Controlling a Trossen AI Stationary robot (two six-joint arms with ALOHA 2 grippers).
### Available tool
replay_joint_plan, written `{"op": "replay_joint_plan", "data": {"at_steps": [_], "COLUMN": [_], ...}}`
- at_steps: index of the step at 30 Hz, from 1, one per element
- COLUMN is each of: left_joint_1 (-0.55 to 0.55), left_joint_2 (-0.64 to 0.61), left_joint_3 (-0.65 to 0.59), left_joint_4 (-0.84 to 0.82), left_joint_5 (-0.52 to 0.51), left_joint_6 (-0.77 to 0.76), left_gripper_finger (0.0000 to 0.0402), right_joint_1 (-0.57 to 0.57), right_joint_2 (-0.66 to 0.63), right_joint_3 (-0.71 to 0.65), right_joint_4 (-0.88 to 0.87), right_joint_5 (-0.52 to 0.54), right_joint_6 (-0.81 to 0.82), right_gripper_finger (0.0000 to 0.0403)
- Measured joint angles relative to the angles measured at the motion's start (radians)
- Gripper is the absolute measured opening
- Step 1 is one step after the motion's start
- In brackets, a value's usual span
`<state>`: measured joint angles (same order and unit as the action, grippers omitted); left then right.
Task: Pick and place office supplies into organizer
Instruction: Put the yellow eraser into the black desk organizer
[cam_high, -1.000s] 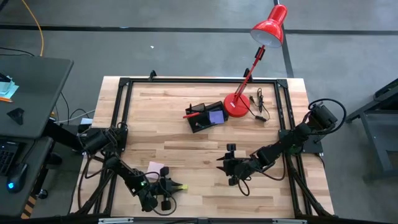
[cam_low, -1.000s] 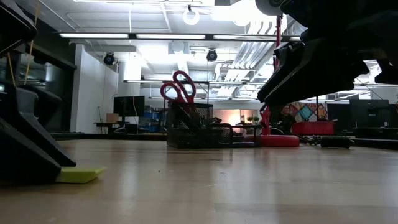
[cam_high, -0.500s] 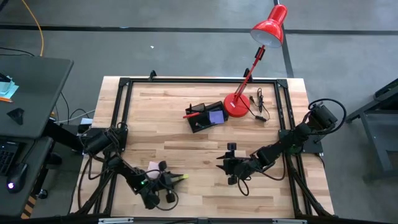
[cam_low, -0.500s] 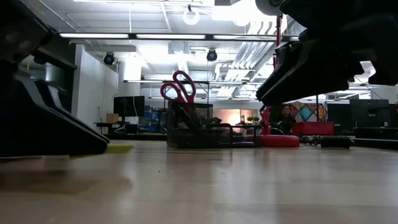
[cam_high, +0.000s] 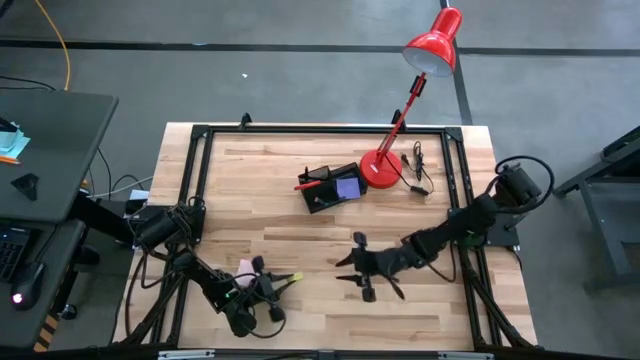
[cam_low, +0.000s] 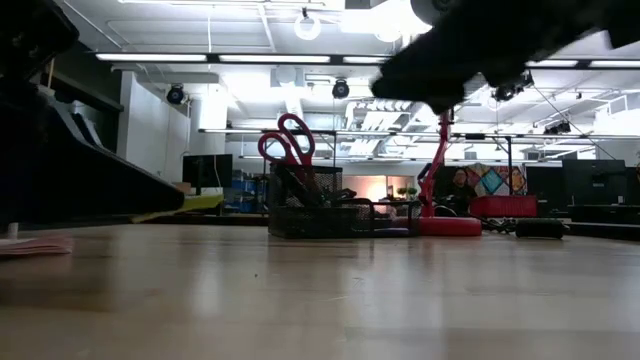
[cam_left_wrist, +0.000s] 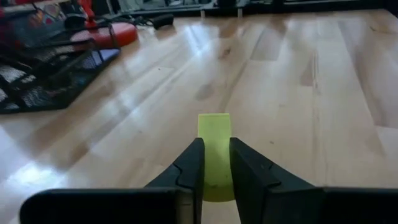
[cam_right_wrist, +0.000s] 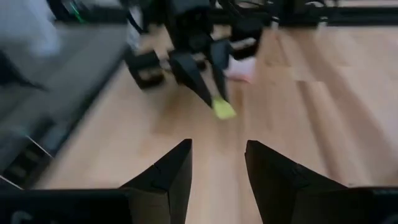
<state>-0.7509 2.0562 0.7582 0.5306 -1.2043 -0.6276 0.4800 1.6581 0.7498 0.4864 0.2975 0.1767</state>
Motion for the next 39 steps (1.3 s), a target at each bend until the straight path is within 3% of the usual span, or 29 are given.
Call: {"op": "replay_joint_plan", "data": {"at_steps": [7,17,31,39], "left_joint_1": [0.0,0.027,0.151,0.171], "left_joint_2": [-0.002,-0.003,-0.003,-0.003], "left_joint_3": [0.001,0.002,0.003,0.018], "left_joint_4": [0.003,0.135,0.523,0.575], "left_joint_5": [-0.054,-0.105,0.033,0.079], "left_joint_6": [0.055,0.244,0.637,0.712], "left_gripper_finger": [0.0048,0.005,0.0051,0.0051], "right_joint_1": [-0.118,-0.249,-0.219,-0.211], "right_joint_2": [0.0,0.0,0.0,0.0], "right_joint_3": [0.0,0.0,0.001,0.001], "right_joint_4": [0.042,0.045,0.011,0.011], "right_joint_5": [-0.22,-0.424,-0.418,-0.409], "right_joint_6": [0.196,0.389,0.41,0.409], "right_gripper_finger": [0.0139,0.0139,0.0139,0.0139]}}
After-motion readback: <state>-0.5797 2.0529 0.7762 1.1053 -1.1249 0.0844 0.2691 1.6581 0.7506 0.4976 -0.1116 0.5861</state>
